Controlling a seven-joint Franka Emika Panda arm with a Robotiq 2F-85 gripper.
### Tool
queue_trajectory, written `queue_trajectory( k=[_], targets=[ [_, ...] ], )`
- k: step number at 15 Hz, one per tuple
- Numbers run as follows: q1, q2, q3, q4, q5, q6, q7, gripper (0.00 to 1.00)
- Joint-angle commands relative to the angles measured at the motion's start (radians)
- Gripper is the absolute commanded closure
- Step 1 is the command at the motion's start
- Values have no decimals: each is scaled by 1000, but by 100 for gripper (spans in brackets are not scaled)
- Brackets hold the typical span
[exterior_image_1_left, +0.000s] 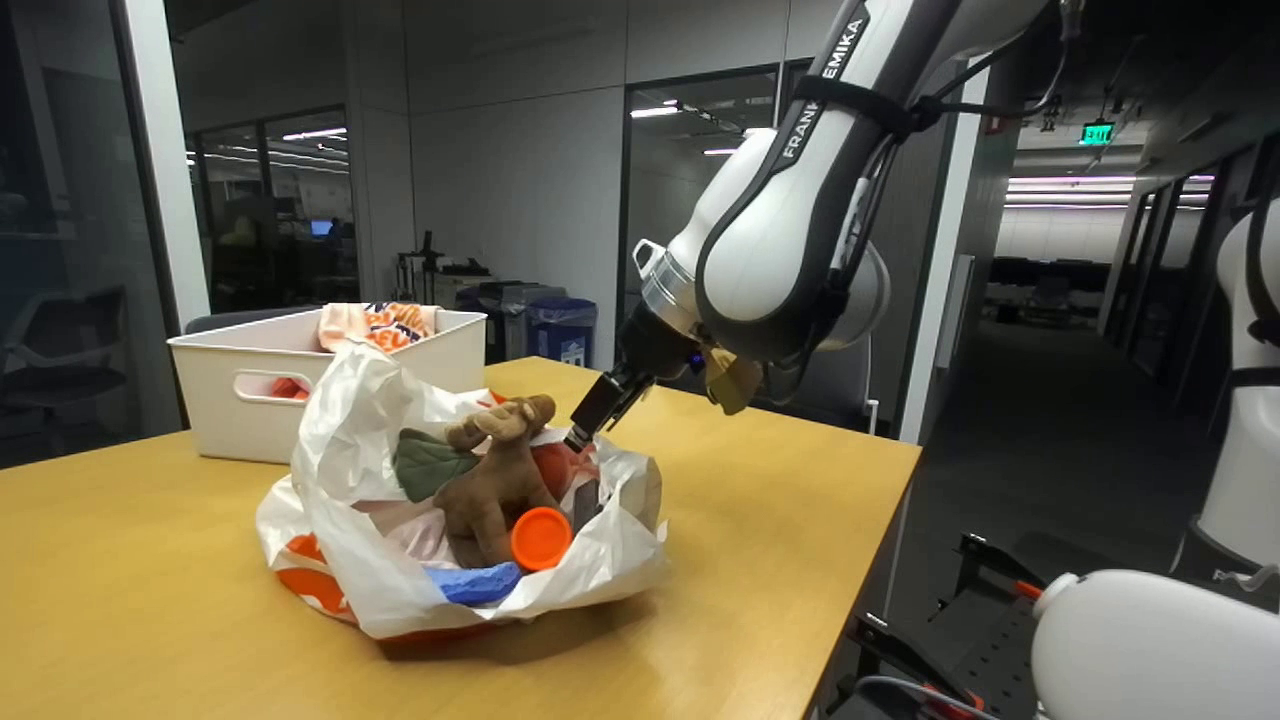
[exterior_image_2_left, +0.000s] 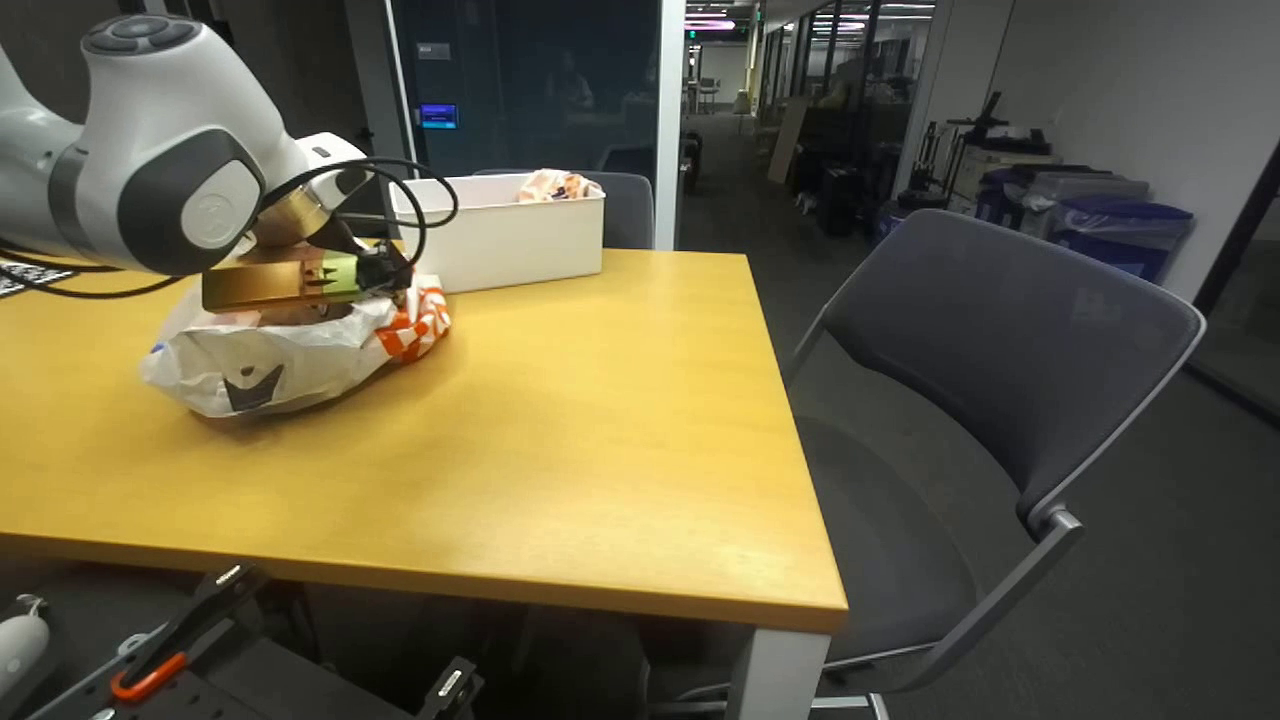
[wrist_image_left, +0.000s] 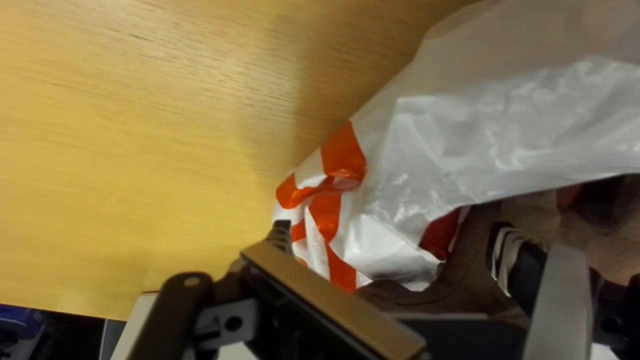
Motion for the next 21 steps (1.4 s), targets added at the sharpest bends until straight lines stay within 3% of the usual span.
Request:
queue_trajectory(
  k=[1,3,4,5,12,16,17,21],
  targets=[
    [63,33,-53,13,75,13,-63,0],
    [88,51,-71,18,96,17,-78,0],
    [97,55,-76,20,99,10,-79,25],
    [108,58,-83,22,102,12,-81,26],
    [165,62,-135,27,107,14,-94,81],
    [178,58,-155,30,105,13,-88,90],
    [179,57,-158,31,104,13,-86,85],
    [193,36,-177,31,111,19,-85,84]
  ],
)
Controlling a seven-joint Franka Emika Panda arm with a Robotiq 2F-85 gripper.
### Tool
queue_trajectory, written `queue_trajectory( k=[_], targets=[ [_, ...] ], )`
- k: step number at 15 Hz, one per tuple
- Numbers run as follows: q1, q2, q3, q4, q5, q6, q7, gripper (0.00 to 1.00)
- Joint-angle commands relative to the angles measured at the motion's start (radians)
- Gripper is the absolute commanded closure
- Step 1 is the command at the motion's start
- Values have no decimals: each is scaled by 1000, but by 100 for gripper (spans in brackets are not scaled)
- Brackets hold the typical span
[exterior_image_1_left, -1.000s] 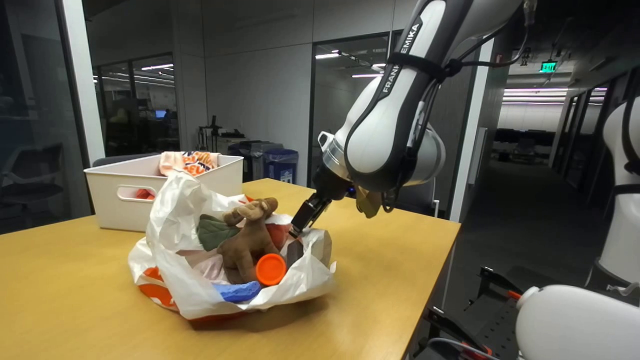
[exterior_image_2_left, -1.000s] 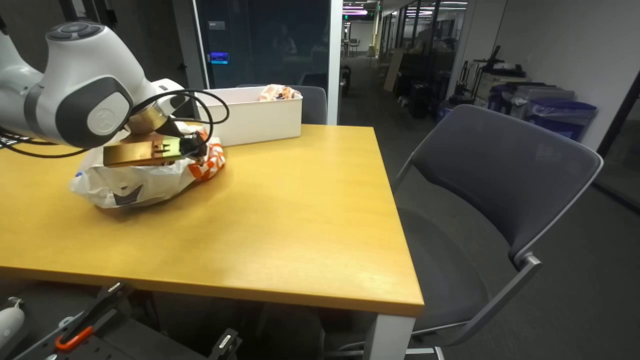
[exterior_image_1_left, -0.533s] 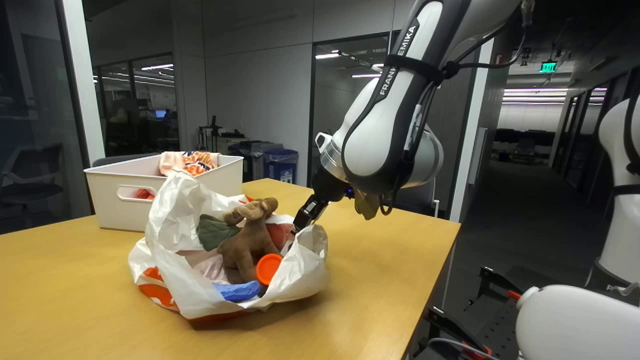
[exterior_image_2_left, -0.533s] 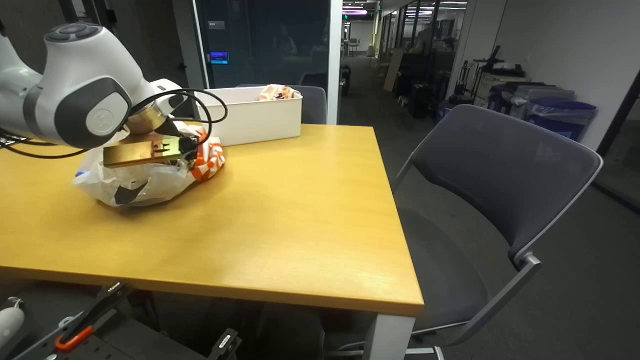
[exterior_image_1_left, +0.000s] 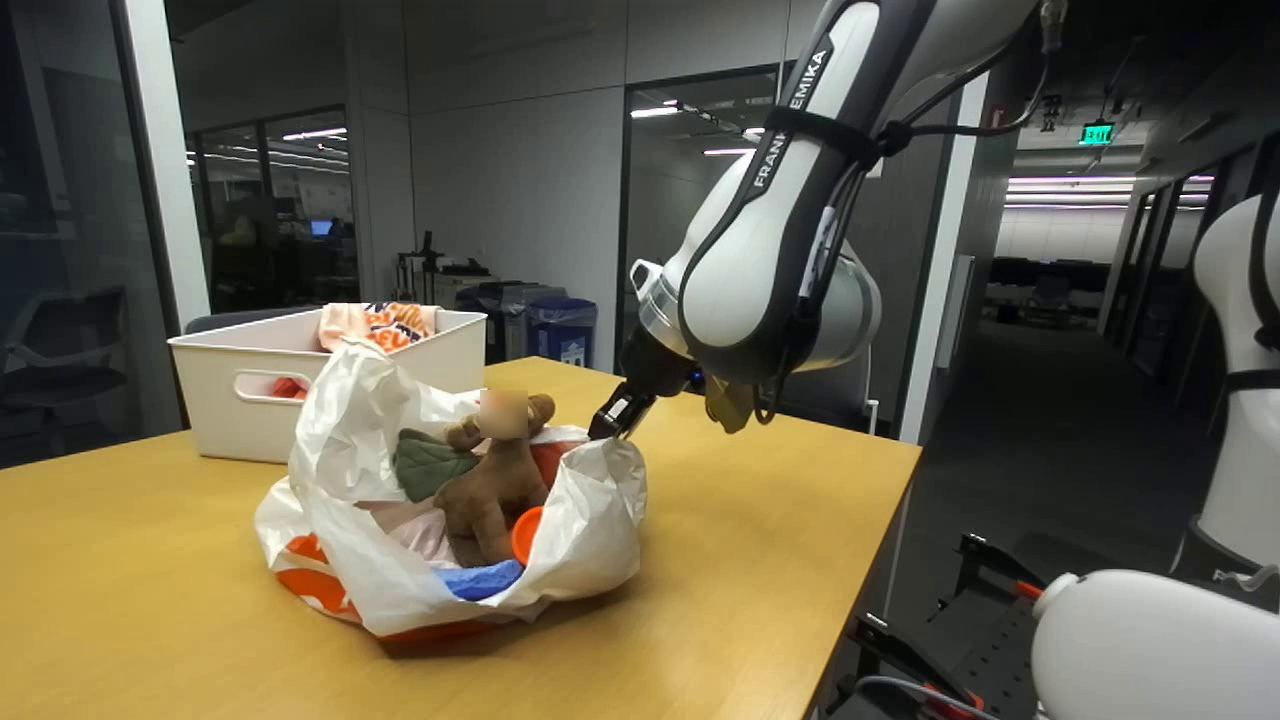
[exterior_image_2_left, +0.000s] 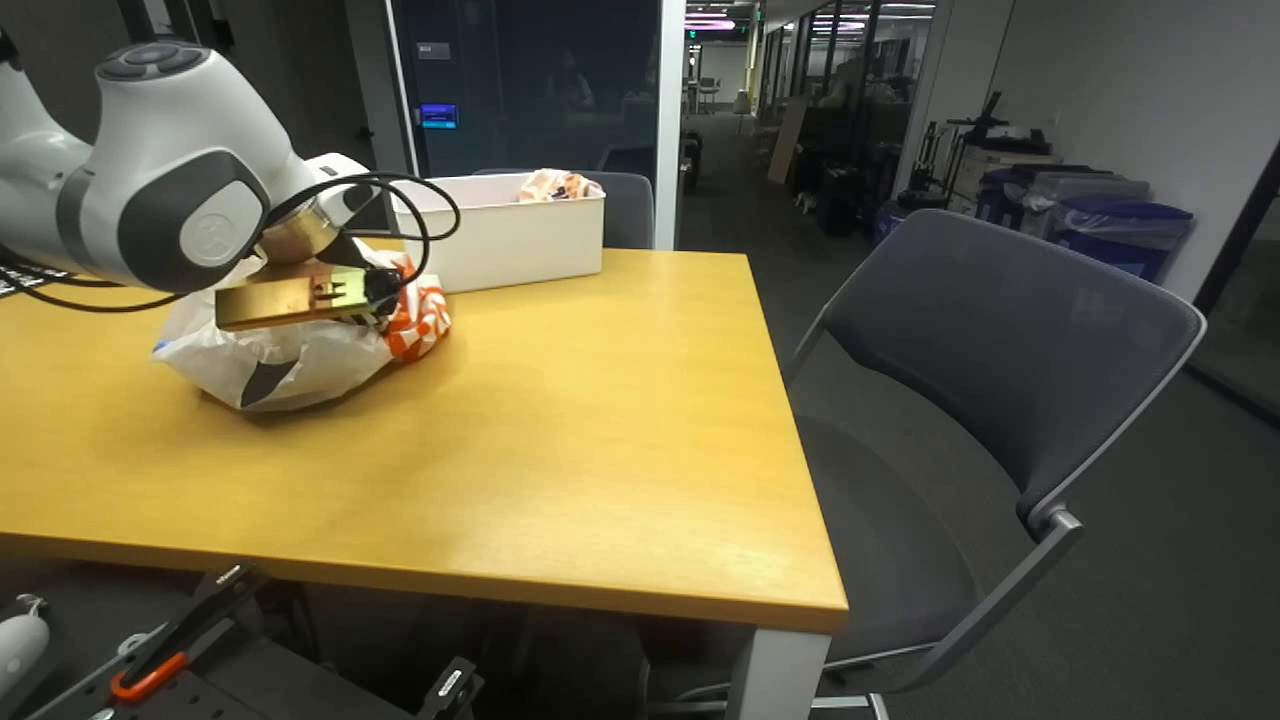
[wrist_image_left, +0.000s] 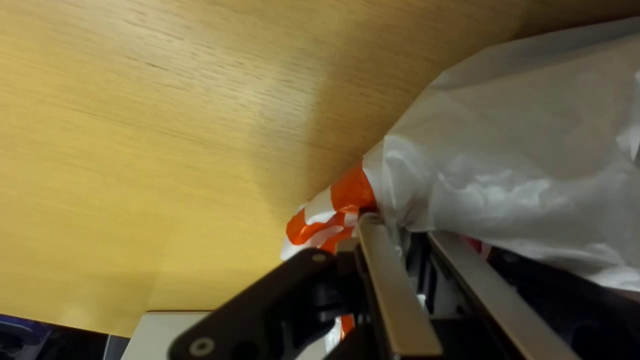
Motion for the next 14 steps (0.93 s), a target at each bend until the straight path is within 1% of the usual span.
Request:
queue_trajectory(
  k=[1,4,5,8,11,14],
  targets=[
    [32,-31,-33,6,33,20,-21,84],
    [62,-57,-64,1,60,60,-37,84],
    [79,-61,-80,0,80,91,-51,85],
    [117,-93,-98,-6,144,170,-96,84],
    [146,-120,-97,-7,216,254,-150,84],
    [166,-155,-85,-8,271,314,-195,84]
  ],
)
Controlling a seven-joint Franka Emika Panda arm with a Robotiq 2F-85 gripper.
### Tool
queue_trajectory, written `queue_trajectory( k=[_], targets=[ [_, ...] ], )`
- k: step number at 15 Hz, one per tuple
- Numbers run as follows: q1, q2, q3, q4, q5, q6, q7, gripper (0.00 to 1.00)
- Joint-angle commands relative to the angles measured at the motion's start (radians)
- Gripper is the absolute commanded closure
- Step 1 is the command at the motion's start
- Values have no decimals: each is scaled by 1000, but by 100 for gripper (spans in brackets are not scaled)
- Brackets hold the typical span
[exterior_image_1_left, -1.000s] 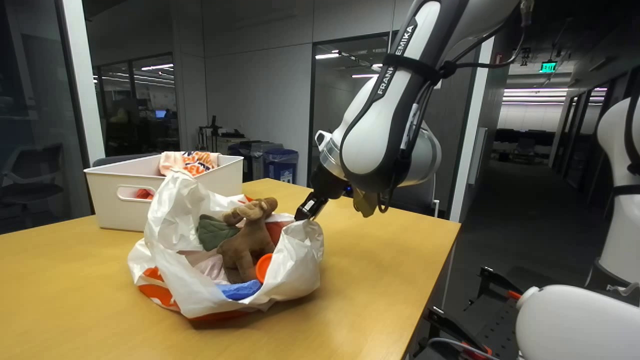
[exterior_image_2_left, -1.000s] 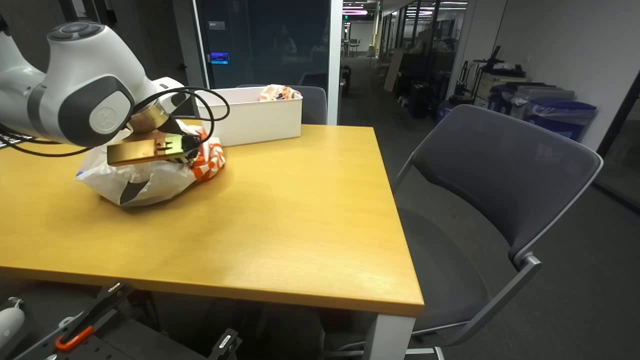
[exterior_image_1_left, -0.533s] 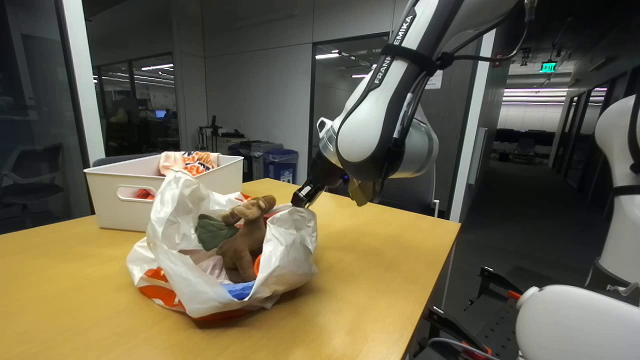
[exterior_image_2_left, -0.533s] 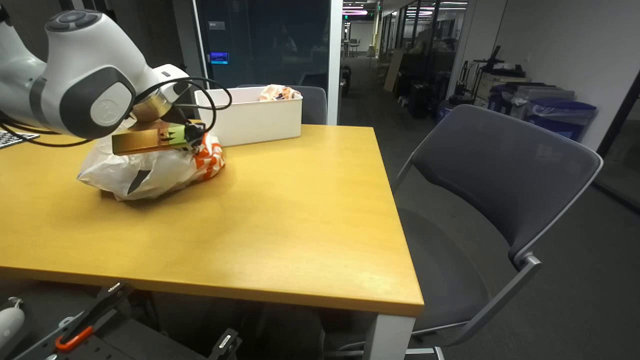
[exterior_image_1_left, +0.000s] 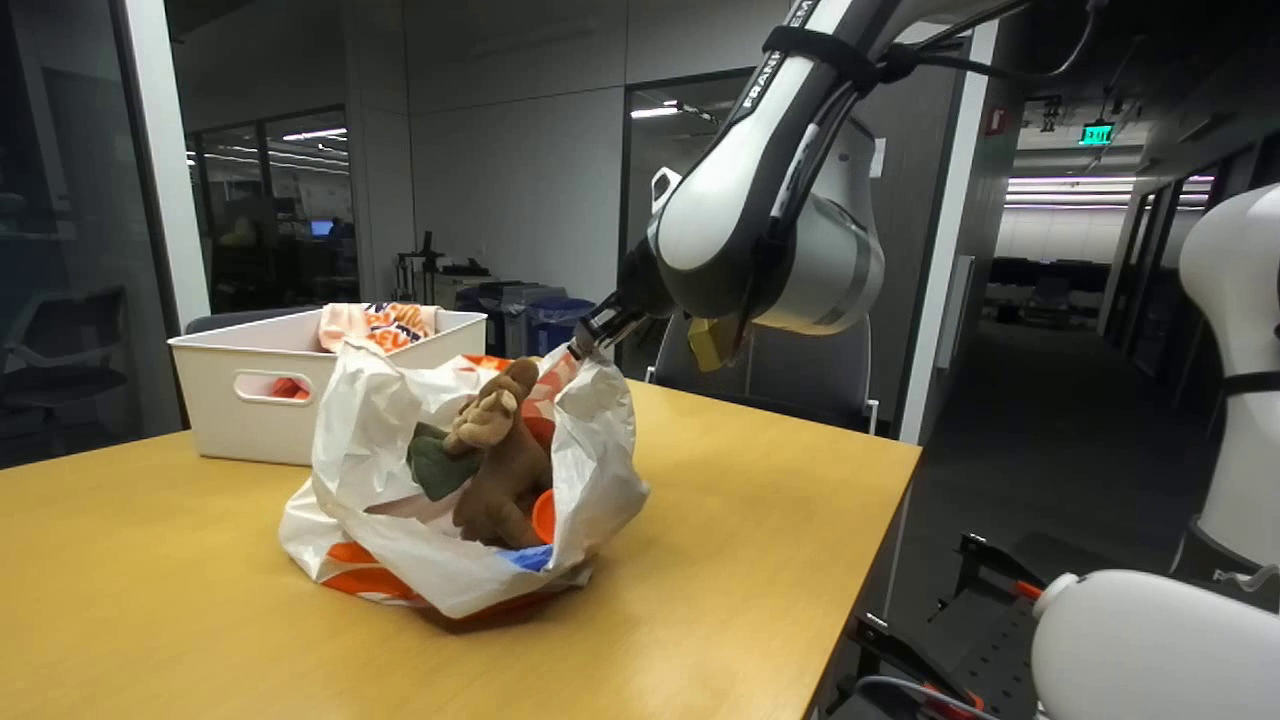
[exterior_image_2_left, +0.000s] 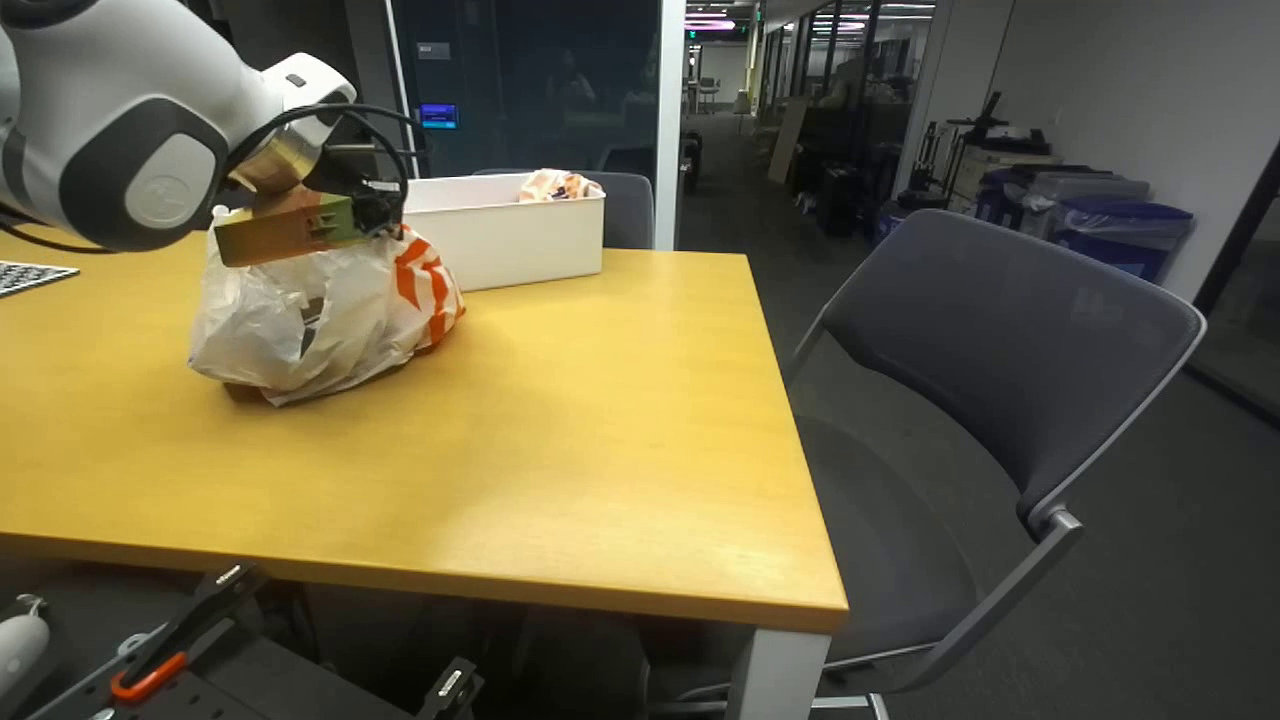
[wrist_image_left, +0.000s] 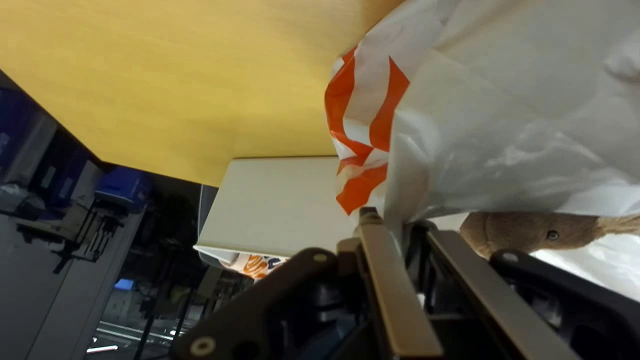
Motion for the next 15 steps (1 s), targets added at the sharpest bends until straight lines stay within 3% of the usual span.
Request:
queue_trajectory(
  k=[1,6,8,9,11,15],
  targets=[
    [38,-73,0,-15,79,85,-80,84],
    [58,-120,11,-10,121,157,-133,84],
    [58,-135,12,-10,130,120,-141,84],
    [57,-150,13,-15,135,53,-135,59],
    [56,-169,12,-24,180,-106,-150,54],
    [52,-140,8,-34,386,-333,-297,23]
  ],
)
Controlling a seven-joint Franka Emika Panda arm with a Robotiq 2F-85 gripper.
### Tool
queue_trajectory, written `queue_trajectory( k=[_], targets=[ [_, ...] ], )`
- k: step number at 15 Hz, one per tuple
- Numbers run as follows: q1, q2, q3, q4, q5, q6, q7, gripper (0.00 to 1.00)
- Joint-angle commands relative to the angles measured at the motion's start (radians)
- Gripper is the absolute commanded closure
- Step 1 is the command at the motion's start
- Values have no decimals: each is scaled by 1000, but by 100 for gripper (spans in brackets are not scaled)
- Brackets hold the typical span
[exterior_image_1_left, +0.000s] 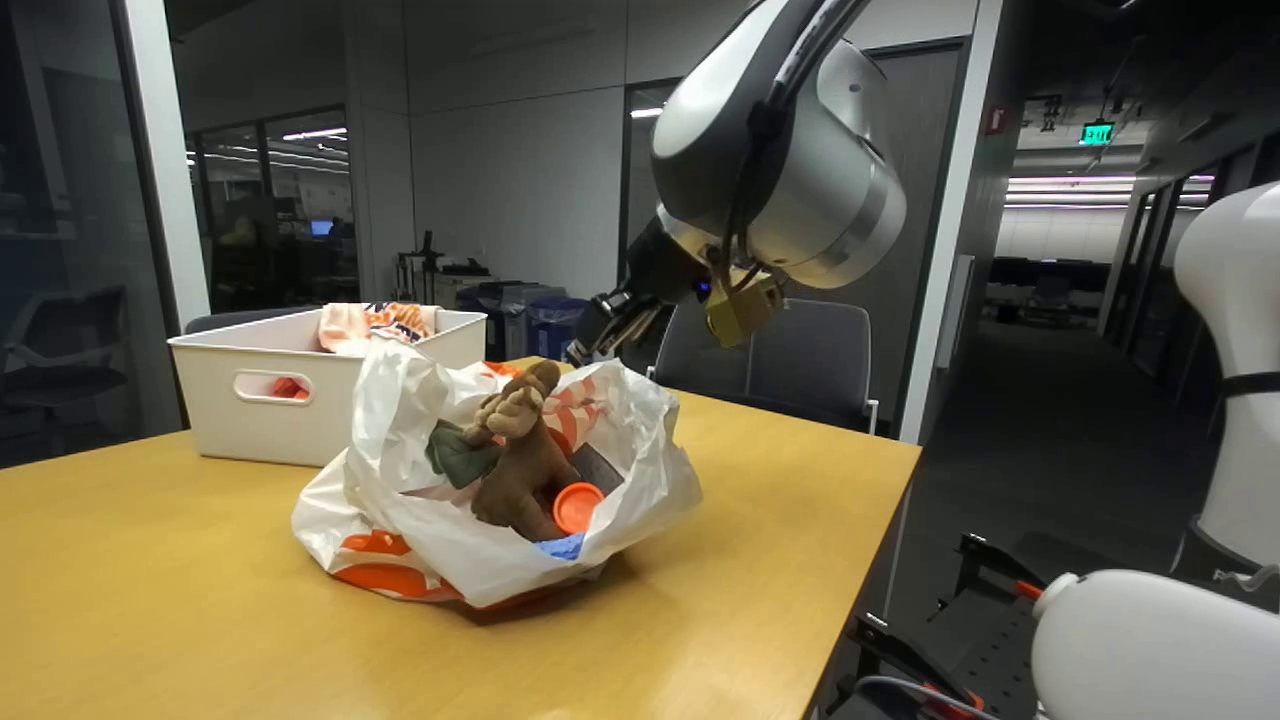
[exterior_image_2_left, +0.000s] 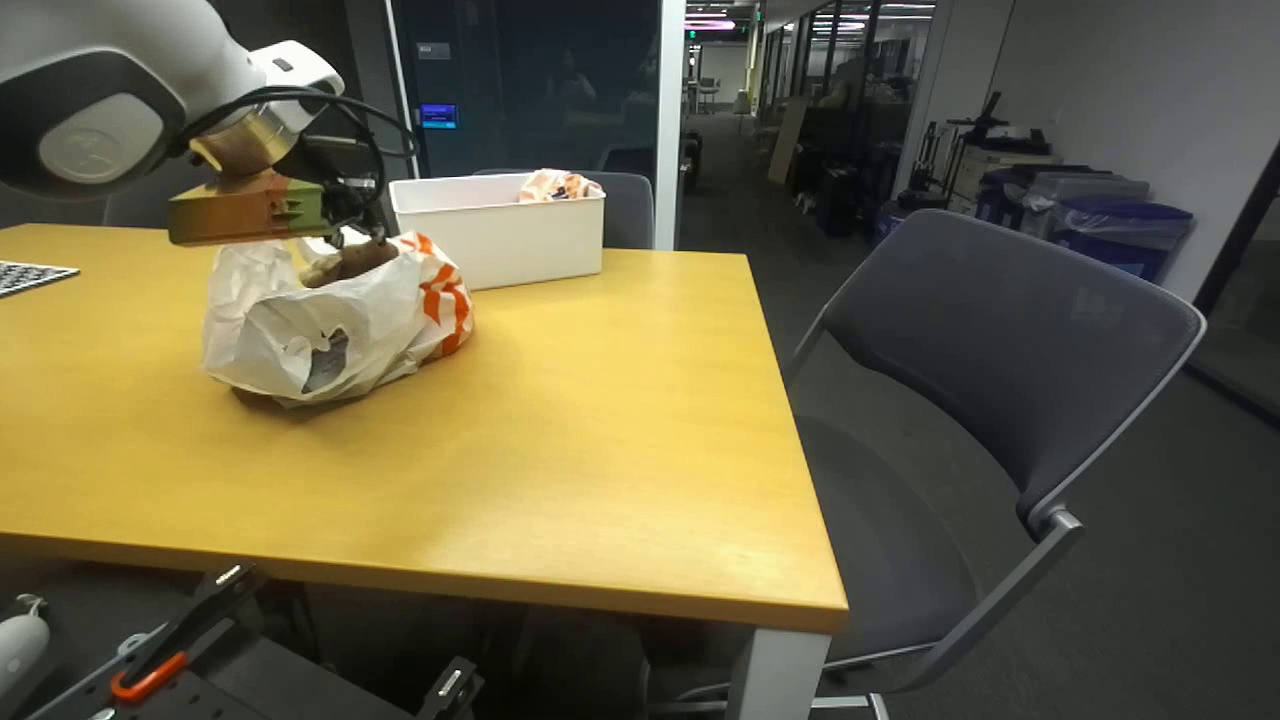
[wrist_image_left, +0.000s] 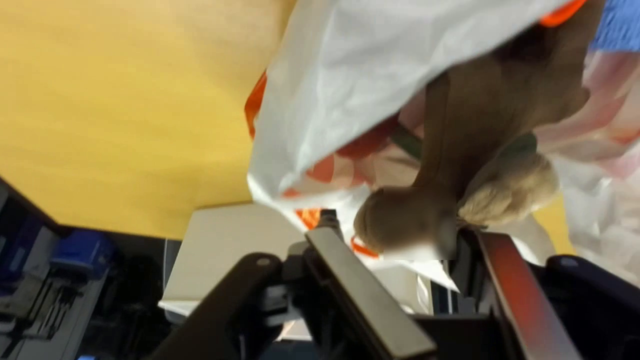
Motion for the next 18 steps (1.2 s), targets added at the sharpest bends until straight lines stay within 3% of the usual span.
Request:
queue_trajectory(
  k=[1,3,4,10,13,18],
  targets=[
    [2,4,-1,-31,160,-120,-132,14],
    [13,31,-3,-53,191,-119,-148,1],
    [25,41,-2,-66,204,-101,-152,0],
    [150,54,10,-131,361,-36,-231,0],
    [213,61,28,-114,517,24,-325,0],
    [281,-33,86,-95,756,160,-479,0]
  ],
)
